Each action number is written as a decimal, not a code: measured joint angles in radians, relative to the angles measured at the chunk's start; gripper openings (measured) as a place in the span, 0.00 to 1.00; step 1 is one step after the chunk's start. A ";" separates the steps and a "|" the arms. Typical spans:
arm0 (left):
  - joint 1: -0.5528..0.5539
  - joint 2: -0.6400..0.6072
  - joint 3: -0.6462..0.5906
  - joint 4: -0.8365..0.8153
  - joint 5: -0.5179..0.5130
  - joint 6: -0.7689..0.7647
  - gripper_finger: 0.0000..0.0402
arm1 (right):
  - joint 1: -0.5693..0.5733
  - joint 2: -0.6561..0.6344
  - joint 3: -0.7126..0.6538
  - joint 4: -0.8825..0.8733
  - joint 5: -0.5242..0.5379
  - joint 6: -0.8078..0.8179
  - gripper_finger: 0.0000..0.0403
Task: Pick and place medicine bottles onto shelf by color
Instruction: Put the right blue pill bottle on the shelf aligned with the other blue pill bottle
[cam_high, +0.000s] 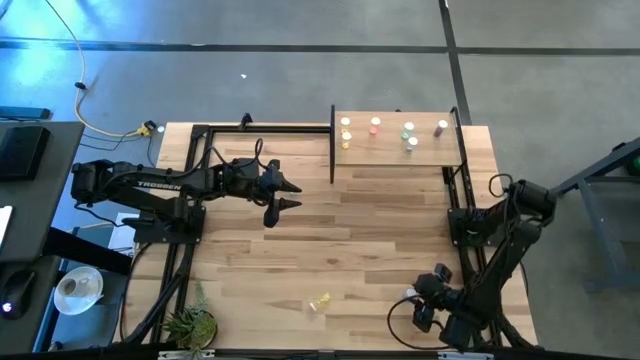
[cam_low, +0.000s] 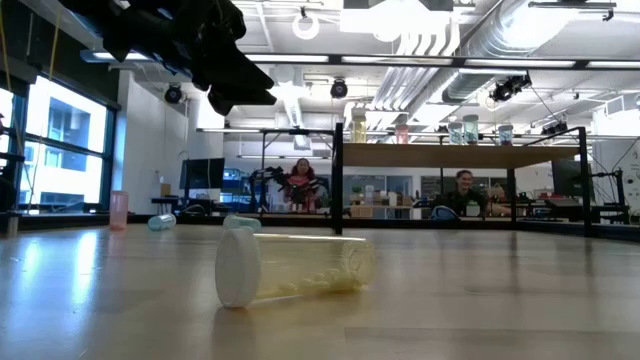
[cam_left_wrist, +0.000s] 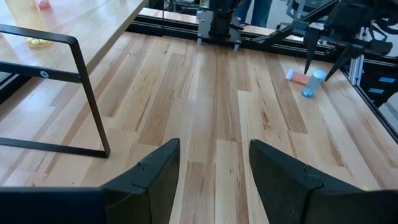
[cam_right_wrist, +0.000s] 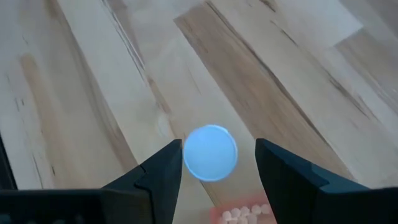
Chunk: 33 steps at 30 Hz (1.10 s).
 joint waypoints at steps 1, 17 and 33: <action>0.000 0.000 0.000 0.000 0.000 0.000 0.46 | 0.001 0.002 0.000 0.000 -0.005 0.004 0.48; 0.000 0.000 0.000 0.000 0.000 -0.001 0.46 | 0.001 0.003 0.000 -0.011 0.016 -0.003 0.29; 0.000 0.000 0.000 0.000 0.000 0.000 0.46 | -0.050 0.002 0.100 -0.330 0.269 0.109 0.28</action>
